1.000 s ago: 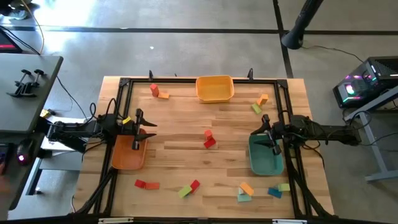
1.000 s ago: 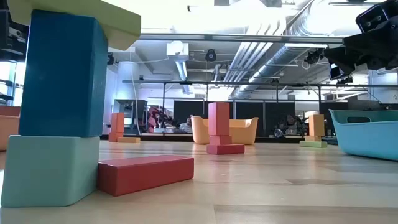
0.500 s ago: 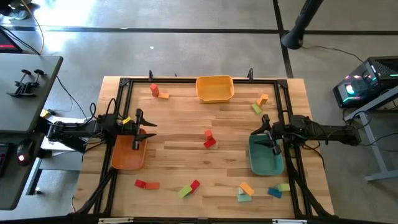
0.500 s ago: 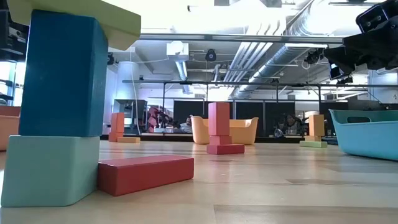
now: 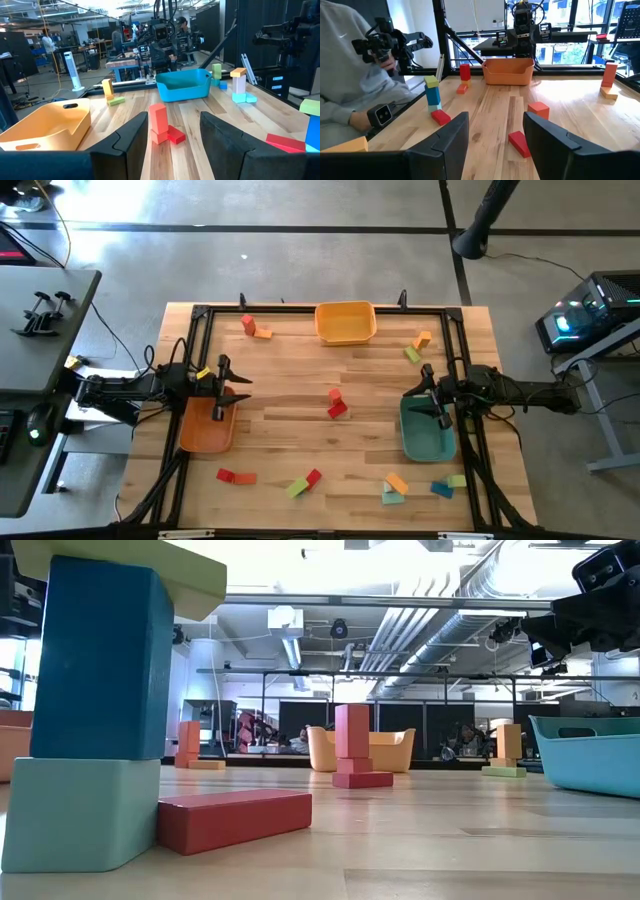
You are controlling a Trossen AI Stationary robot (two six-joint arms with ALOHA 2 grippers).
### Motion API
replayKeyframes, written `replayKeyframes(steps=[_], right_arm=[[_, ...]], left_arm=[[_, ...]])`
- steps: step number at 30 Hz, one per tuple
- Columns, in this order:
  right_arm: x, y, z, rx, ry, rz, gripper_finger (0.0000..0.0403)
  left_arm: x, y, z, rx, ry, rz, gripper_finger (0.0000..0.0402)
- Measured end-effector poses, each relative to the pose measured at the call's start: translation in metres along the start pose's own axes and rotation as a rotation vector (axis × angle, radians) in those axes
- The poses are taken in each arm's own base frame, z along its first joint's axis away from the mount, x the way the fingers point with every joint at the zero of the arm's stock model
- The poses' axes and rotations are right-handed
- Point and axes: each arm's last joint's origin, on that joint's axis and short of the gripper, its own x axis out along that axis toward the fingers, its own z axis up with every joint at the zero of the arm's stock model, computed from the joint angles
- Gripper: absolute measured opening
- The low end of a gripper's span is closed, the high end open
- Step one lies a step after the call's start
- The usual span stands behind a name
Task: Sort blocks by size
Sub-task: Put the orange large block into the yellow bin
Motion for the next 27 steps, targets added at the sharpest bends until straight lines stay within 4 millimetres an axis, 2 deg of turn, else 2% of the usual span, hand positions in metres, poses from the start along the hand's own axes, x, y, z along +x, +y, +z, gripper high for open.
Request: replayKeyframes(steps=[4,8,13,19,23,27], right_arm=[[0.0,0.0,0.0,0.0,0.0,0.0,0.0184],[0.0,0.0,0.0,0.0,0.0,0.0,0.0184],[0.0,0.0,0.0,0.0,0.0,0.0,0.0184],[0.0,0.0,0.0,0.0,0.0,0.0,0.0184],[0.0,0.0,0.0,0.0,0.0,0.0,0.0184],[0.0,0.0,0.0,0.0,-0.001,0.0,0.0184]], left_arm=[[0.0,0.001,0.007,-0.038,-0.073,0.005,0.0165],[-0.002,0.003,0.021,-0.301,-0.224,0.004,0.0165],[-0.006,0.007,0.032,-0.501,-0.355,0.042,0.0165],[-0.004,0.008,0.035,-0.449,-0.384,0.076,0.0165],[0.003,0.008,0.034,-0.33,-0.349,0.112,0.0165],[0.012,0.009,0.028,-0.287,-0.276,0.169,0.0165]])
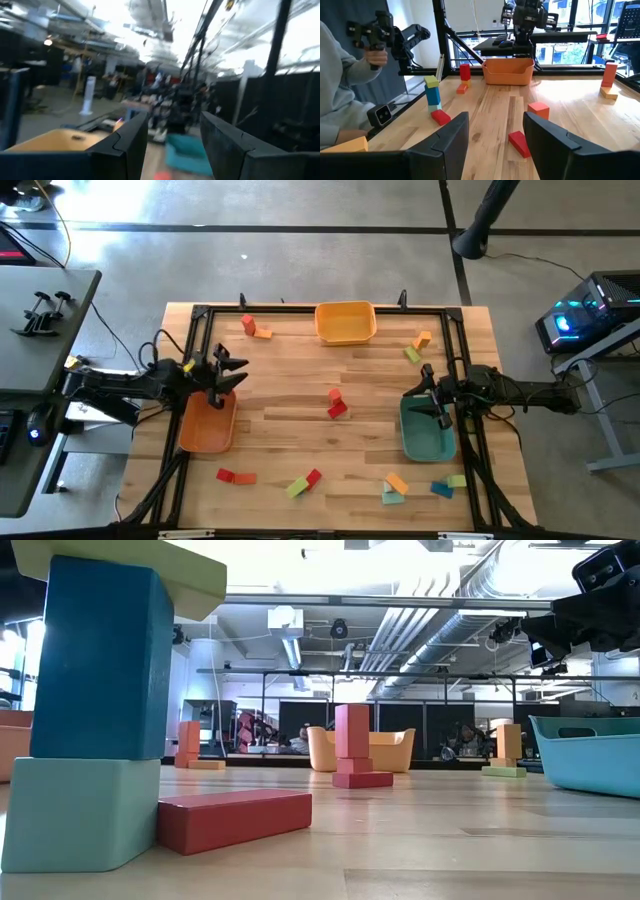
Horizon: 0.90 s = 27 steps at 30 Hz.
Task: Sort blocks by size
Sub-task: Put the orange large block into the yellow bin
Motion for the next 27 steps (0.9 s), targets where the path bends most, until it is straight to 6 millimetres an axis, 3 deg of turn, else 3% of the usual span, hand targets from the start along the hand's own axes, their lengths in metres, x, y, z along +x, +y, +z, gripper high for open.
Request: replayKeyframes(steps=[8,12,19,27], right_arm=[[0.0,0.0,0.0,0.0,0.001,0.0,0.0184],[0.0,0.0,0.0,0.0,0.001,-0.001,0.0184],[0.0,0.0,0.0,0.0,0.0,0.0,0.0184],[0.0,0.0,0.0,0.0,0.0,-0.001,0.0184]], left_arm=[[0.024,-0.005,-0.017,0.137,0.191,-0.018,0.0165],[0.053,-0.011,-0.016,0.221,0.292,-0.027,0.0165],[0.106,-0.015,-0.042,0.264,0.496,-0.01,0.0169],[0.157,-0.008,-0.075,0.199,0.552,0.051,0.0239]])
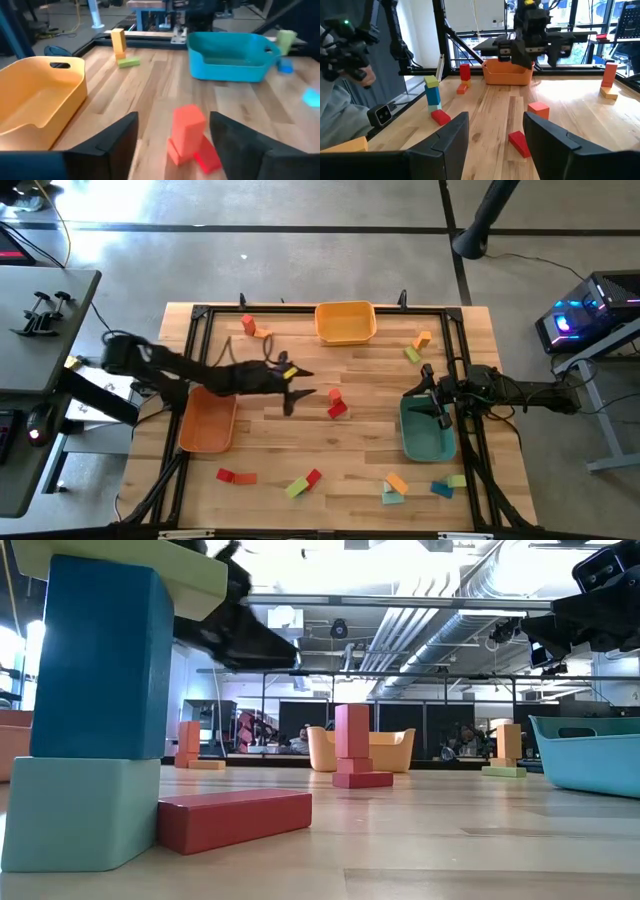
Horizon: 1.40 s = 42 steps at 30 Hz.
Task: Sort blocks by size
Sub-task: Put the orange large block into the yellow bin
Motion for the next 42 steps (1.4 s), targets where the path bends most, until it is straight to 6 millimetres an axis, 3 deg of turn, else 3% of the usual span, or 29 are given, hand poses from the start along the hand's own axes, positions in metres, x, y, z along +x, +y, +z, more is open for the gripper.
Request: replayKeyframes(steps=[6,12,21,27,32,42], right_arm=[[0.0,0.0,0.0,0.0,0.0,0.0,0.0184],[0.0,0.0,0.0,0.0,0.001,0.0,0.0184],[0.0,0.0,0.0,0.0,0.001,0.0,0.0184],[0.0,0.0,0.0,0.0,0.0,0.0,0.0184],[0.0,0.0,0.0,0.0,0.0,0.0,0.0184],[0.0,0.0,0.0,0.001,0.003,0.0,0.0184]], left_arm=[[0.042,0.001,-0.007,0.001,0.054,-0.016,0.0305],[0.067,-0.009,-0.007,-0.036,0.062,-0.014,0.0318],[0.065,-0.032,-0.009,-0.143,0.061,0.105,0.0319],[0.066,-0.046,-0.018,-0.126,0.06,0.176,0.0319],[0.073,-0.044,-0.031,-0.179,0.059,0.198,0.0319],[0.075,-0.039,-0.031,-0.187,0.057,0.168,0.0301]])
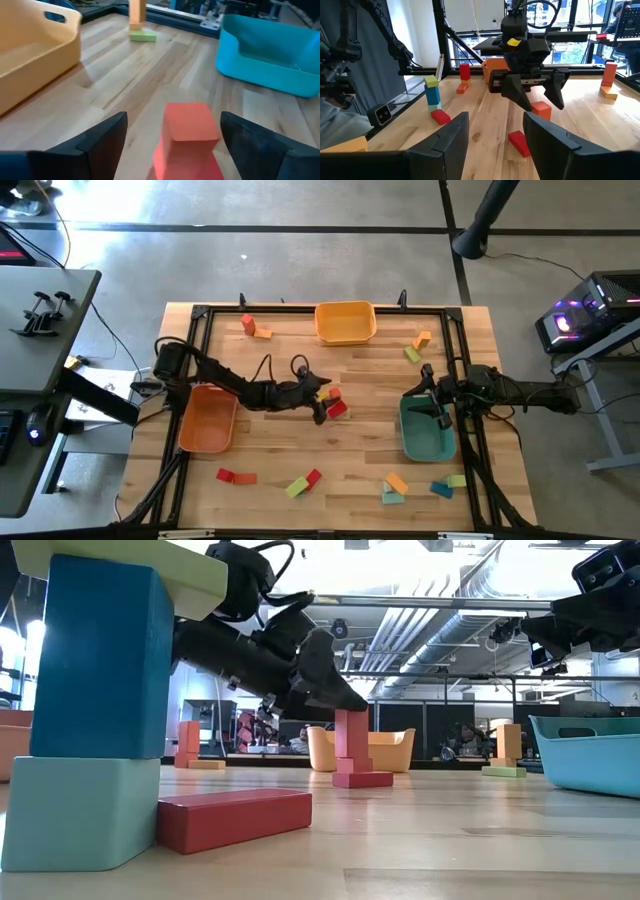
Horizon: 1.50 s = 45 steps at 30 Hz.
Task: Sort blocks by size
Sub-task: Put the orange large block into the yellow bin
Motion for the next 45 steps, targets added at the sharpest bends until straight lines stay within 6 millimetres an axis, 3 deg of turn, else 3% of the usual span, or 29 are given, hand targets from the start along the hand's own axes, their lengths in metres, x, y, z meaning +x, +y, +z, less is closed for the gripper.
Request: replayKeyframes(steps=[10,28,32,37,41,45], right_arm=[[0.0,0.0,0.0,0.0,0.0,0.0,0.0184],[0.0,0.0,0.0,0.001,0.004,0.0,0.0184],[0.0,0.0,0.0,0.001,0.004,0.0,0.0184],[0.0,0.0,0.0,0.001,0.004,0.0,0.0184],[0.0,0.0,0.0,0.001,0.004,0.0,0.0184],[0.0,0.0,0.0,0.001,0.004,-0.001,0.0184]], left_arm=[[0.002,0.004,0.001,0.004,0.005,-0.007,0.0255],[0.008,0.0,-0.001,0.042,0.015,-0.036,0.0243],[0.008,-0.001,-0.001,0.046,0.033,-0.076,0.0199],[0.01,-0.002,-0.001,0.097,0.05,-0.08,0.0108],[0.01,-0.007,0.014,0.135,0.022,-0.112,0.0097],[0.006,-0.016,0.049,0.143,-0.084,-0.202,0.0097]])
